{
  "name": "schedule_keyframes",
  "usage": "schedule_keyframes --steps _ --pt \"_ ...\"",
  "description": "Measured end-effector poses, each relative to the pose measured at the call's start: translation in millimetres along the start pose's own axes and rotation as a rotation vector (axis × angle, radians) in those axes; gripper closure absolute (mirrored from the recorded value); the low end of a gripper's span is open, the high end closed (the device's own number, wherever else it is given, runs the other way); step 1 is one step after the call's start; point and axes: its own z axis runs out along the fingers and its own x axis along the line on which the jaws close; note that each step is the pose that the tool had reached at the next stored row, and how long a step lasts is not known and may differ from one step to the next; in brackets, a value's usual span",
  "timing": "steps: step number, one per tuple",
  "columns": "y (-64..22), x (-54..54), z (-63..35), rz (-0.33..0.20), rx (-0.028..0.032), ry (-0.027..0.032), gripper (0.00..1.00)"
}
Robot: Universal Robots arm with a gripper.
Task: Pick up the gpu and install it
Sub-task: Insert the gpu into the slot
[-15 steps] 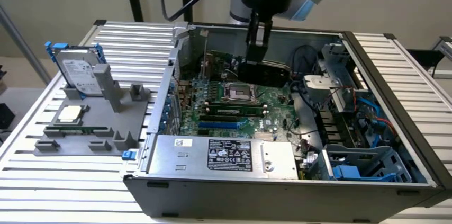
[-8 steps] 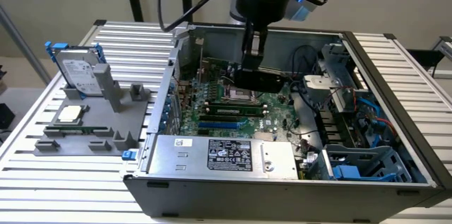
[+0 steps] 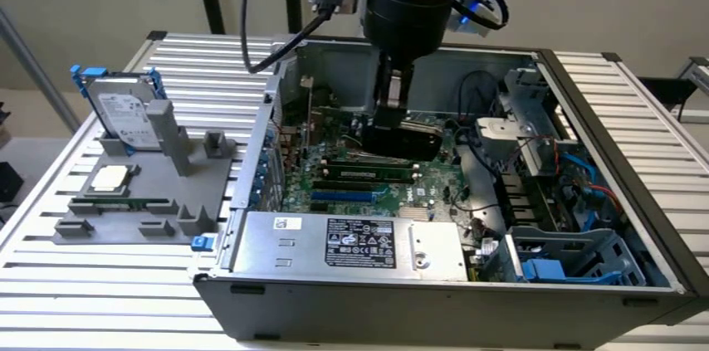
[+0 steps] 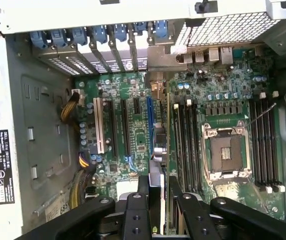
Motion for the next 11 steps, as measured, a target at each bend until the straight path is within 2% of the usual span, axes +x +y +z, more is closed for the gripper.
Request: schedule_keyframes --steps 3,6,9,11 --pt "11.3 2.9 5.9 0.0 0.0004 0.0003 0.73" --pt "22.9 5.1 11.8 -0.001 0.0033 -0.0001 0.73" --pt "31.0 6.2 16.0 -0.002 0.0122 -0.0011 0.73" --pt "34.2 6.7 18.4 -0.004 0.0204 -0.0019 0.73"
